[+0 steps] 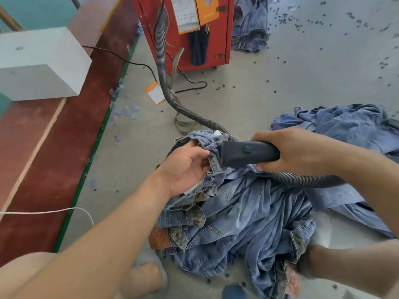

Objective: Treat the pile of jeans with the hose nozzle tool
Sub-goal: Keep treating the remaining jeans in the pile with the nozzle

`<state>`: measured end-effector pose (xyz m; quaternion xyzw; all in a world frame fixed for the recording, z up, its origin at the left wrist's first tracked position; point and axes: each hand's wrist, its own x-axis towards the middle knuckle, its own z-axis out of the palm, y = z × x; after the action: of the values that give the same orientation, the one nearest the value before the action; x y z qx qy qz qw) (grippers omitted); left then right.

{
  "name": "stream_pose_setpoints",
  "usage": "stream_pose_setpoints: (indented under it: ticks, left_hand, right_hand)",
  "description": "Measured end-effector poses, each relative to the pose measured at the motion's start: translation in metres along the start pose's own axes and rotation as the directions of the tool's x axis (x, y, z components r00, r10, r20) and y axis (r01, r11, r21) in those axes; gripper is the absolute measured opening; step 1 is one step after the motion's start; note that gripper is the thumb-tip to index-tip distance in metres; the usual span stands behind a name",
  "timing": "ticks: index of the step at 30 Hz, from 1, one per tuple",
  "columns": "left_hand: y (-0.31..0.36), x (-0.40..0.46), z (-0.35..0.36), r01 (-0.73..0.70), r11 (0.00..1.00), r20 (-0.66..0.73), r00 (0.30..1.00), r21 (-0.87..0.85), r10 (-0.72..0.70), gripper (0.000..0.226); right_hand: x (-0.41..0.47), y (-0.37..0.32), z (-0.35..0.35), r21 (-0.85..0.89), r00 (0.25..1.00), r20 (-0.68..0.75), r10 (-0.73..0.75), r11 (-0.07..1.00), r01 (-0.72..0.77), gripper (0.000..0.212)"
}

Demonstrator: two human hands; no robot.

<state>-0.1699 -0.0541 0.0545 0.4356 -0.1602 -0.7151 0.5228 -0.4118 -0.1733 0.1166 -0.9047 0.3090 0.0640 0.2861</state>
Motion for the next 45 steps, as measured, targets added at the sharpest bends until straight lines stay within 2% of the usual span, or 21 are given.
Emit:
stream_pose_setpoints:
  ticks: [2, 4, 8, 12, 16, 18, 21, 23, 24, 28, 31, 34, 36, 39, 42, 43, 45]
  left_hand:
    - [-0.002, -0.002, 0.001, 0.029, 0.999, 0.02, 0.999, -0.021, -0.028, 0.049]
    - [-0.003, -0.003, -0.001, 0.051, 0.999, 0.029, 0.998, -0.012, -0.05, 0.047]
    - [-0.002, -0.002, -0.001, 0.009, 1.0, 0.06, 0.998, -0.01, -0.008, 0.041]
    - [-0.003, 0.003, 0.002, -0.036, 0.999, 0.046, 0.998, -0.03, 0.037, 0.047]
    - [-0.009, 0.004, 0.008, -0.031, 0.999, 0.04, 0.999, -0.033, 0.033, 0.054]
    - [-0.01, 0.005, 0.009, -0.033, 0.999, 0.005, 0.999, -0.036, 0.033, 0.057]
    - [-0.01, 0.008, 0.007, -0.033, 0.999, -0.026, 0.999, -0.005, 0.032, 0.056]
    - [-0.01, 0.009, 0.007, -0.026, 1.0, -0.05, 0.998, 0.012, 0.027, 0.051]
    - [-0.009, 0.01, 0.007, -0.026, 1.0, -0.062, 0.998, -0.002, 0.026, 0.05]
    - [-0.008, 0.015, 0.004, -0.041, 0.996, -0.077, 0.996, -0.076, 0.035, 0.039]
    - [-0.012, 0.014, 0.004, 0.01, 1.0, -0.056, 0.998, -0.016, -0.01, 0.027]
    - [-0.007, 0.01, 0.007, 0.113, 0.991, -0.046, 0.993, 0.069, -0.11, 0.053]
    - [-0.005, 0.012, 0.003, 0.109, 0.988, -0.129, 0.987, 0.107, -0.095, 0.059]
    - [-0.005, 0.016, -0.01, 0.125, 0.968, -0.369, 0.929, 0.216, -0.037, 0.031]
    - [0.002, 0.023, -0.026, 0.16, 0.947, -0.527, 0.85, 0.28, 0.012, 0.009]
    - [0.006, 0.024, -0.03, 0.158, 0.943, -0.544, 0.839, 0.292, 0.027, 0.008]
    - [0.009, 0.028, -0.033, 0.132, 0.935, -0.519, 0.852, 0.33, 0.063, 0.012]
  right_hand:
    - [0.005, -0.007, 0.006, 0.032, 1.0, -0.017, -0.025, 0.999, 0.026, 0.022]
    - [0.009, -0.011, 0.009, 0.071, 0.995, -0.095, -0.033, 0.997, 0.04, 0.025]
    - [0.01, -0.007, 0.002, 0.073, 0.977, -0.214, 0.002, 0.997, 0.014, 0.024]
    - [0.004, 0.0, -0.006, 0.069, 0.989, -0.147, 0.033, 0.997, -0.023, 0.023]
    - [0.005, -0.013, -0.001, 0.107, 1.0, -0.022, -0.014, 0.994, 0.016, 0.02]
    - [0.008, -0.016, 0.0, 0.134, 0.997, -0.076, -0.011, 0.991, 0.021, 0.016]
    - [0.009, -0.011, -0.01, 0.281, 0.971, -0.214, 0.104, 0.959, -0.041, 0.017]
    - [0.003, -0.005, -0.023, 0.393, 0.963, -0.214, 0.165, 0.917, -0.07, 0.018]
    - [-0.001, -0.002, -0.029, 0.397, 0.969, -0.184, 0.165, 0.914, -0.081, 0.018]
    - [-0.007, -0.003, -0.03, 0.239, 0.989, -0.03, 0.142, 0.962, -0.131, 0.015]
    - [0.001, -0.016, -0.016, 0.23, 0.996, -0.016, 0.083, 0.97, -0.077, 0.015]
    - [0.009, -0.023, -0.012, 0.297, 0.991, -0.13, 0.035, 0.955, 0.005, 0.016]
    - [0.011, -0.017, -0.015, 0.267, 0.984, -0.166, 0.058, 0.963, -0.012, 0.015]
    - [0.006, 0.002, -0.021, -0.007, 0.993, -0.091, 0.075, 0.997, -0.076, 0.022]
    - [0.001, 0.011, -0.011, -0.163, 0.993, 0.063, 0.103, 0.982, -0.091, 0.033]
    - [0.003, 0.011, 0.0, -0.207, 0.991, 0.06, 0.12, 0.973, -0.105, 0.04]
    - [0.009, 0.004, 0.024, -0.275, 0.977, -0.105, 0.184, 0.939, -0.207, 0.055]
